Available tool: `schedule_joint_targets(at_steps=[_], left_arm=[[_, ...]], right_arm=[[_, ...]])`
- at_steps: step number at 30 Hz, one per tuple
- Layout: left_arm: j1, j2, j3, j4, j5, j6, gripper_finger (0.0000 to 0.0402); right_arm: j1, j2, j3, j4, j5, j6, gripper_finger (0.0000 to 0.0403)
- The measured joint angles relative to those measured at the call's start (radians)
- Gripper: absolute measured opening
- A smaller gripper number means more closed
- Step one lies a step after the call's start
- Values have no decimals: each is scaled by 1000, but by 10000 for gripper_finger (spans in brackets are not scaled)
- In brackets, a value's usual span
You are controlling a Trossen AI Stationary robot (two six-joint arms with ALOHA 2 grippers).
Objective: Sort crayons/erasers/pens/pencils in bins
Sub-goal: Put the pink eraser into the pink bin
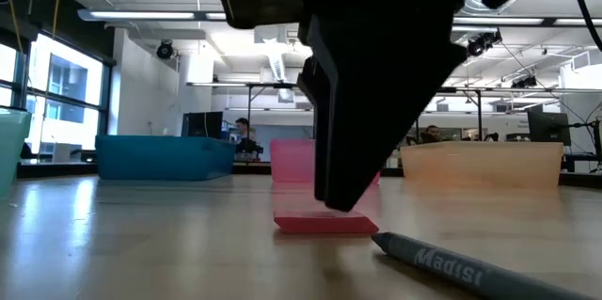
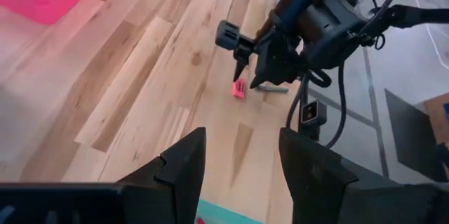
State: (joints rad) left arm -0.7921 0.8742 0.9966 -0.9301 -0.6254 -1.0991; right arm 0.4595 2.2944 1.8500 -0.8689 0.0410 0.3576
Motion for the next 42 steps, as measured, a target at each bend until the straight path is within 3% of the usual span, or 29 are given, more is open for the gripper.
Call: schedule_joint_targets(at_steps=[12,18,25,34,42], left_arm=[[0,-4,0,-3,0,30,170],[0,-50,0,-39,30,-26,170],[0,-186,0,-107,44,-76,170],[0,-306,0,-122,3,-76,170],[0,-317,0,-123,0,3,170]], right_arm=[[6,42,6,5,20,55,159],[6,53,8,-45,46,124,102],[8,60,5,-39,50,140,43],[8,53,1,-30,43,140,46],[6,17,-5,-19,58,189,44]])
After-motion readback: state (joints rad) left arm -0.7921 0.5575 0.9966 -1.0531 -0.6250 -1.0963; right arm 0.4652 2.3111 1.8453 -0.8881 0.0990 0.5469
